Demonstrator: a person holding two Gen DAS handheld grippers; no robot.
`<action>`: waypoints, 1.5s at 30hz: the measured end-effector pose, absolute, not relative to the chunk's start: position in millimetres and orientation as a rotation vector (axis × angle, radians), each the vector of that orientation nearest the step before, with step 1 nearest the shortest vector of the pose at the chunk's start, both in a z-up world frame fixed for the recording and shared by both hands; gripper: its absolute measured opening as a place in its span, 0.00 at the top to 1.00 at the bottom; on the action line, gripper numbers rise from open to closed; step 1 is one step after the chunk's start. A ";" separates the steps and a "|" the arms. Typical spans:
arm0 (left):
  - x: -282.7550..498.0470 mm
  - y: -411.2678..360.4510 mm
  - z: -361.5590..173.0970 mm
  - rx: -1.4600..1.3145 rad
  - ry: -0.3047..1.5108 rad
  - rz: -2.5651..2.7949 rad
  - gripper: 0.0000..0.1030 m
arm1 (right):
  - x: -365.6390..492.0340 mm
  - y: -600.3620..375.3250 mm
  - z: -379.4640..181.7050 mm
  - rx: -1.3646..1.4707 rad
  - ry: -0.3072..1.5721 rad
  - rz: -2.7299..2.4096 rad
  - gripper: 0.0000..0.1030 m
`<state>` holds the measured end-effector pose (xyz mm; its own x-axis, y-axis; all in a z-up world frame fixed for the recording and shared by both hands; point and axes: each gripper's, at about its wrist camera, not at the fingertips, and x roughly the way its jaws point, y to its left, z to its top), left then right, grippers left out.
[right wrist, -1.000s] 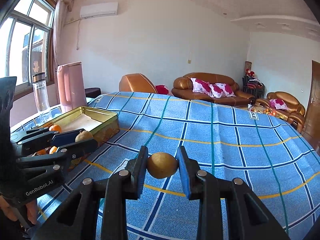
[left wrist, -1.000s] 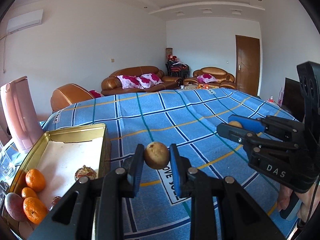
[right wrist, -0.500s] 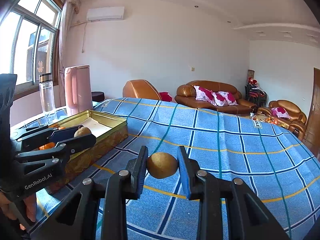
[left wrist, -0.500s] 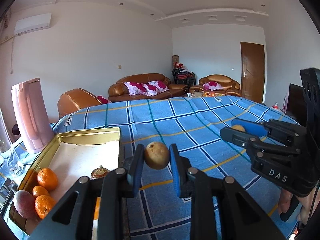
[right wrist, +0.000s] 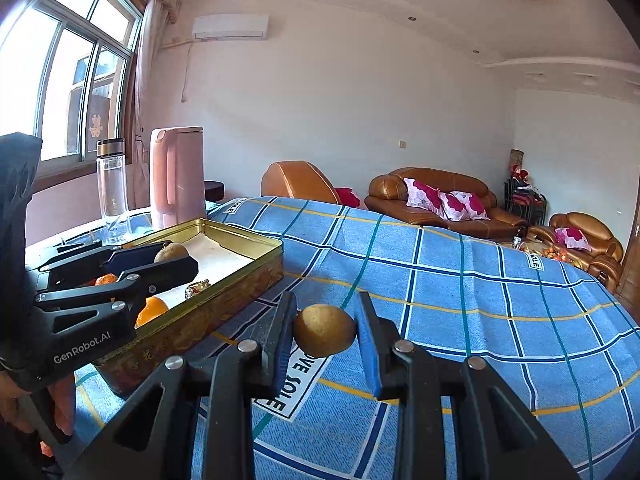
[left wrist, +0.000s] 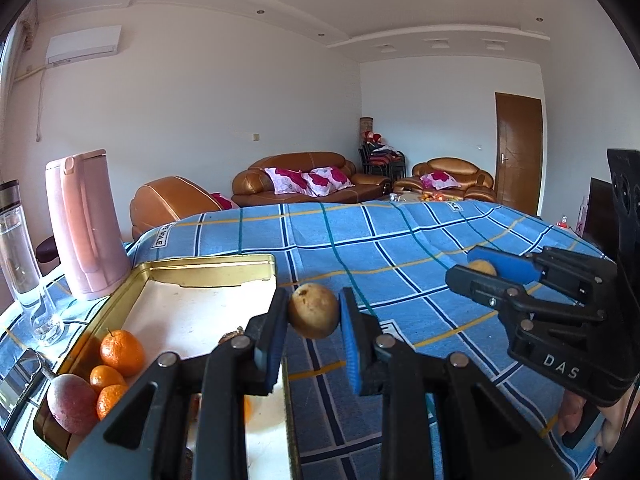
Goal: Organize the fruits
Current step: 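Lift both tan round fruits and carry them over the gold tray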
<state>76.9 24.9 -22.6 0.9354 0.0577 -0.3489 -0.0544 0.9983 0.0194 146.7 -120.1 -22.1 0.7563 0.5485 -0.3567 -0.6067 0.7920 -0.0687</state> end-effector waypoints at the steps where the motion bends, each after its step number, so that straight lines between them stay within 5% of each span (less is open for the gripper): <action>1: 76.4 26.3 -22.6 0.007 0.356 0.061 0.74 | 145.7 -118.3 -22.0 -0.186 0.328 0.637 0.69; 45: 54.0 87.9 -23.9 -0.039 0.348 0.193 0.74 | 116.7 -40.5 -22.8 -0.271 0.295 0.811 0.69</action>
<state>54.0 87.9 -23.9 0.9219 0.1814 -0.3422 -0.1950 0.9808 -0.0053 116.7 -40.5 -22.8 0.6520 0.6678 -0.3591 -0.7424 0.6584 -0.1238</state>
